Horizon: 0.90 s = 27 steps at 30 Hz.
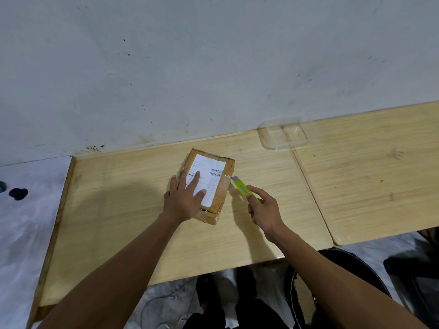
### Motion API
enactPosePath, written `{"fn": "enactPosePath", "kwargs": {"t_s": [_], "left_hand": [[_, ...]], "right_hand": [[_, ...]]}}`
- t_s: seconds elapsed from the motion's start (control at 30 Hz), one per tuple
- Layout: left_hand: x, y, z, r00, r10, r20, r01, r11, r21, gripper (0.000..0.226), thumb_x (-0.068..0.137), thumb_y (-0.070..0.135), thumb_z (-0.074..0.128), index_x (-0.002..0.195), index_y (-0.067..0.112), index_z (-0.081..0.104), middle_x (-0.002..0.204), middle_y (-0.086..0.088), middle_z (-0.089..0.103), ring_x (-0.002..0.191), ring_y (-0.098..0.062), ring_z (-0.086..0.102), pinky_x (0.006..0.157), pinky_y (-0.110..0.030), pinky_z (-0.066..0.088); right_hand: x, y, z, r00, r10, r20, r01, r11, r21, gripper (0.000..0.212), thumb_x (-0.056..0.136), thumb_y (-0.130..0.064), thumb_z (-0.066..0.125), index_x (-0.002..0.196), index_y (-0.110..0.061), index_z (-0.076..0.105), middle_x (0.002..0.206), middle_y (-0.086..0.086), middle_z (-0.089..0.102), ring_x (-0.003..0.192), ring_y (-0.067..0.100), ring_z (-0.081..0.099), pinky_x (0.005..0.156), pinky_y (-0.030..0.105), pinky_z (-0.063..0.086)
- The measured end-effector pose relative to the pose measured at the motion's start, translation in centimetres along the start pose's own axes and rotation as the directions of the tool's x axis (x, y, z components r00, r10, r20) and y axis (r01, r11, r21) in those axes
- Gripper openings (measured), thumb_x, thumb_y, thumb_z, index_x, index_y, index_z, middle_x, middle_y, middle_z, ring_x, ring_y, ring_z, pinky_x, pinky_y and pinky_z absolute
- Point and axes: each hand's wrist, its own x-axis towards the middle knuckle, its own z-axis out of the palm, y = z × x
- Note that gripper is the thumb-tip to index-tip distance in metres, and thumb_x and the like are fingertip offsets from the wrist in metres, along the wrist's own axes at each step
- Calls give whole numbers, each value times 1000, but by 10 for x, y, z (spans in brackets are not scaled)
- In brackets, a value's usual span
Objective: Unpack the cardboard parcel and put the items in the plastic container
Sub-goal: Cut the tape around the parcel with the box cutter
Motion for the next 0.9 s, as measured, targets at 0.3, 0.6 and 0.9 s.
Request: {"fn": "enactPosePath", "kwargs": {"t_s": [0.3, 0.6, 0.9], "left_hand": [[-4, 12, 0, 999, -30, 31, 29, 999, 41, 61, 99, 54, 27, 152, 42, -2, 161, 4, -17, 148, -33, -7, 114, -55, 21], [-4, 14, 1, 1000, -18, -2, 18, 996, 90, 64, 98, 51, 33, 152, 38, 2, 162, 0, -11, 147, -37, 0, 110, -56, 30], [-4, 16, -1, 999, -29, 18, 27, 994, 105, 65, 98, 52, 32, 152, 39, -2, 162, 0, -13, 147, -37, -2, 112, -56, 28]], "right_hand": [[0, 5, 4, 998, 69, -4, -68, 992, 108, 25, 98, -18, 56, 118, -29, 66, 57, 3, 47, 49, 13, 33, 42, 24, 28], [-8, 5, 0, 996, 79, 42, -82, 994, 76, 25, 97, -18, 57, 117, -29, 67, 56, 3, 43, 48, 13, 32, 43, 24, 27], [-14, 2, -9, 994, 68, 87, -70, 997, 17, 25, 97, -17, 57, 117, -27, 68, 56, 2, 42, 49, 14, 31, 44, 25, 26]]}}
